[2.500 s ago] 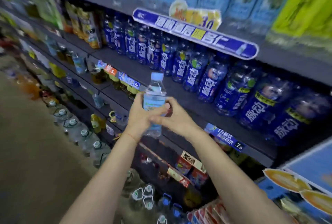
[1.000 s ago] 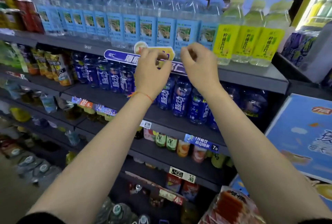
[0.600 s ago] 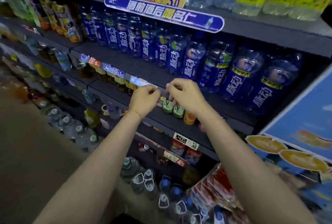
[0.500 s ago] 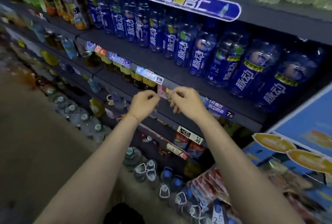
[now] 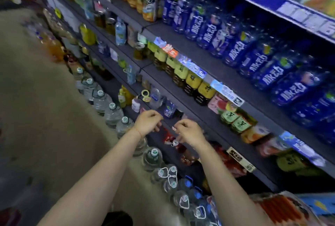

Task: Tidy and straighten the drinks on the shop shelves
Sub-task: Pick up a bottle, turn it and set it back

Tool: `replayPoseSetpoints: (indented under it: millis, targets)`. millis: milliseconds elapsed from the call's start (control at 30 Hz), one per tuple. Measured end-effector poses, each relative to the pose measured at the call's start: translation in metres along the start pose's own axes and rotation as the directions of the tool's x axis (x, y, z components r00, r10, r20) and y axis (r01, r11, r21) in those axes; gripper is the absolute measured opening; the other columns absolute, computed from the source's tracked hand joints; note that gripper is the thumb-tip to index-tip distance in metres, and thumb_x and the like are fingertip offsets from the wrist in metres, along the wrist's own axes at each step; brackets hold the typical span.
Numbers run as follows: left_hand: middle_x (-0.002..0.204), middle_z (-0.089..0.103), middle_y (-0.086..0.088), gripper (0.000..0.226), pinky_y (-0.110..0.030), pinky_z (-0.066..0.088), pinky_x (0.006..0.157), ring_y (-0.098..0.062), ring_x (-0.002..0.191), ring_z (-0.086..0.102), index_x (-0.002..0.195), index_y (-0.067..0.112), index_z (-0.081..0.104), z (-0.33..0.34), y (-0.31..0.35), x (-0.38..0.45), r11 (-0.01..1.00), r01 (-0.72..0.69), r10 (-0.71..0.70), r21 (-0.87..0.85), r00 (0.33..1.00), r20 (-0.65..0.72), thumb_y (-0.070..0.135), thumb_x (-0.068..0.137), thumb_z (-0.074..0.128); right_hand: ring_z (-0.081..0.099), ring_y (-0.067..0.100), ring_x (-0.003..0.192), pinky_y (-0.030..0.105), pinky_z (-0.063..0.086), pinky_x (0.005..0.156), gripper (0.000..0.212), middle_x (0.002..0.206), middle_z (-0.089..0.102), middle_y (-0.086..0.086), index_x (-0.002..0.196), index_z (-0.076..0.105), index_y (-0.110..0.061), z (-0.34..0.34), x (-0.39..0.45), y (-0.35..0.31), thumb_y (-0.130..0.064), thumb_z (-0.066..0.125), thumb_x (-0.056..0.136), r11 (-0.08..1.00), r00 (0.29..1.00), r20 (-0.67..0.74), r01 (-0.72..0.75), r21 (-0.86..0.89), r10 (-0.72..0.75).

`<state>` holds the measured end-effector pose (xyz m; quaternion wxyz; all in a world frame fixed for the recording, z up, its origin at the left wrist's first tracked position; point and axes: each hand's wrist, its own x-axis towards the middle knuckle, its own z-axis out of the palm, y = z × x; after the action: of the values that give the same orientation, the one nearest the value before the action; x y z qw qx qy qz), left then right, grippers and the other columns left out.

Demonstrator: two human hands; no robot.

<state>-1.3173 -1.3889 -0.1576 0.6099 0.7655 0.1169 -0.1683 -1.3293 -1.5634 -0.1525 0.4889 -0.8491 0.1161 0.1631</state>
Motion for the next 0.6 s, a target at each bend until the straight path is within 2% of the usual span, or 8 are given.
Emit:
replayPoseSetpoints:
  millis: [133, 267, 400, 500, 567, 600]
  targets:
    - [0.071, 0.063, -0.008, 0.013, -0.03, 0.045, 0.057, -0.022, 0.057, 0.057, 0.088, 0.007, 0.064, -0.05, -0.018, 0.034, 0.999, 0.034, -0.034, -0.029, 0.999, 0.018, 0.015, 0.094, 0.056, 0.061, 0.016, 0.051, 0.026, 0.048, 0.047, 0.014, 0.07, 0.063, 0.005, 0.091, 0.066, -0.005, 0.062, 0.028, -0.017, -0.013, 0.055, 0.094, 0.996, 0.998, 0.0, -0.07, -0.064, 0.07]
    - [0.069, 0.062, -0.007, 0.014, -0.037, 0.047, 0.067, -0.023, 0.056, 0.057, 0.081, 0.011, 0.062, -0.062, -0.031, 0.065, 0.993, 0.109, -0.105, -0.05, 0.992, 0.076, 0.015, 0.093, 0.057, 0.06, 0.019, 0.054, 0.031, 0.05, 0.05, 0.007, 0.067, 0.061, 0.007, 0.091, 0.062, -0.01, 0.083, 0.054, -0.01, -0.014, 0.056, 0.094, 0.981, 0.979, -0.067, -0.193, -0.037, 0.19]
    - [0.072, 0.064, -0.007, 0.013, -0.03, 0.046, 0.06, -0.023, 0.06, 0.059, 0.082, 0.013, 0.062, -0.056, -0.041, 0.106, 0.986, 0.163, -0.159, -0.027, 0.981, 0.113, 0.017, 0.093, 0.056, 0.061, 0.025, 0.068, 0.033, 0.053, 0.051, 0.013, 0.079, 0.063, 0.012, 0.103, 0.062, -0.005, 0.085, 0.094, 0.005, -0.01, 0.059, 0.092, 0.961, 0.952, -0.134, -0.277, 0.003, 0.275]
    - [0.069, 0.062, -0.006, 0.016, -0.022, 0.039, 0.046, -0.02, 0.056, 0.057, 0.077, 0.017, 0.061, -0.04, -0.051, 0.141, 0.98, 0.199, -0.198, 0.005, 0.971, 0.134, 0.015, 0.092, 0.056, 0.06, 0.023, 0.078, 0.044, 0.058, 0.07, 0.022, 0.093, 0.063, 0.011, 0.11, 0.06, -0.004, 0.087, 0.135, 0.02, -0.008, 0.061, 0.089, 0.943, 0.929, -0.168, -0.331, 0.016, 0.329]
    - [0.069, 0.061, -0.006, 0.013, -0.024, 0.04, 0.049, -0.019, 0.056, 0.057, 0.081, 0.015, 0.062, -0.03, -0.061, 0.165, 0.974, 0.226, -0.226, 0.02, 0.961, 0.161, 0.016, 0.093, 0.057, 0.06, 0.022, 0.089, 0.041, 0.056, 0.08, 0.028, 0.106, 0.065, 0.009, 0.114, 0.06, -0.002, 0.089, 0.17, 0.034, -0.008, 0.062, 0.087, 0.941, 0.921, -0.194, -0.335, 0.044, 0.338]
    - [0.07, 0.061, -0.007, 0.011, -0.025, 0.042, 0.052, -0.02, 0.056, 0.057, 0.083, 0.014, 0.062, -0.025, -0.068, 0.177, 0.97, 0.244, -0.241, 0.005, 0.956, 0.167, 0.016, 0.093, 0.058, 0.061, 0.023, 0.094, 0.034, 0.052, 0.079, 0.031, 0.11, 0.066, 0.009, 0.114, 0.06, 0.0, 0.09, 0.188, 0.042, -0.009, 0.063, 0.085, 0.946, 0.923, -0.208, -0.323, 0.037, 0.324]
